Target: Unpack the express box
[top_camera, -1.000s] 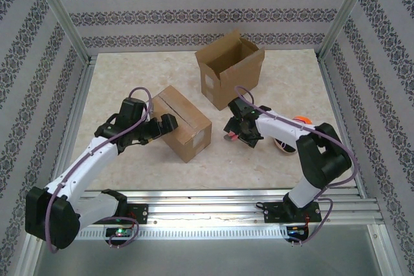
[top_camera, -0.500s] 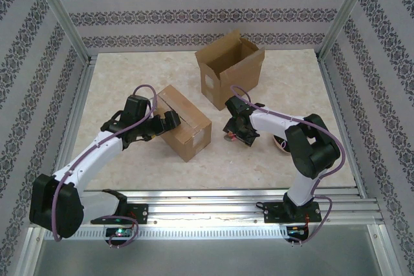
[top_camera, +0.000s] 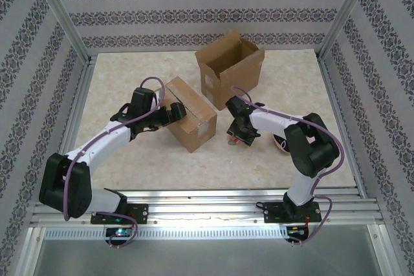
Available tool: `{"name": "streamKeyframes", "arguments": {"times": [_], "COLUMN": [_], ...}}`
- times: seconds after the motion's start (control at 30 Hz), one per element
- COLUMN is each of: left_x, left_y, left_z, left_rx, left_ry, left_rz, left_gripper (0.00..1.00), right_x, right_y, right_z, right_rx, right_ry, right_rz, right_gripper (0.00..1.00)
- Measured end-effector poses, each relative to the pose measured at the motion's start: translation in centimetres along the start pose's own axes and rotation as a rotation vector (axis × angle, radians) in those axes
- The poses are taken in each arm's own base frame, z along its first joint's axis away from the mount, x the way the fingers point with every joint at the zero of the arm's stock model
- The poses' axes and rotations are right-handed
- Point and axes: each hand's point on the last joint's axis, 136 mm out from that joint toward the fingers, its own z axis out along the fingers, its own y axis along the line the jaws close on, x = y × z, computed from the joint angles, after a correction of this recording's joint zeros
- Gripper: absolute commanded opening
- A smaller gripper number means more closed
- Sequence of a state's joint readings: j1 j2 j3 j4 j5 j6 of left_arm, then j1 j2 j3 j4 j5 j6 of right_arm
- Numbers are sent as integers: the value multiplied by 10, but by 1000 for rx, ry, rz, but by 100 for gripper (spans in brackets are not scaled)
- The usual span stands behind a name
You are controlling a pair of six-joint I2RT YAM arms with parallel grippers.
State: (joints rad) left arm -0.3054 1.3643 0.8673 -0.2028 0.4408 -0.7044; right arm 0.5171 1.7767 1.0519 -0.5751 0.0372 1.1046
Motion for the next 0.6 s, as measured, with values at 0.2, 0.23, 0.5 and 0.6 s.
{"name": "streamKeyframes", "arguments": {"times": [0.2, 0.23, 0.5, 0.6], "left_x": [-1, -1, 0, -1], "left_y": [-1, -2, -10, -21], "left_z": [1, 1, -11, -22], "left_rx": [5, 6, 17, 41], "left_ry": [0, 0, 9, 7], "left_rz": [2, 2, 35, 63], "left_gripper": [100, 100, 100, 100], "right_x": [0, 0, 0, 0], "right_y": [-4, -5, -8, -8], "right_z": [0, 0, 0, -1], "right_rx": [14, 16, 17, 6], "right_ry": [6, 5, -3, -9], "right_rz": [4, 4, 0, -7], "right_gripper": [44, 43, 36, 34]}}
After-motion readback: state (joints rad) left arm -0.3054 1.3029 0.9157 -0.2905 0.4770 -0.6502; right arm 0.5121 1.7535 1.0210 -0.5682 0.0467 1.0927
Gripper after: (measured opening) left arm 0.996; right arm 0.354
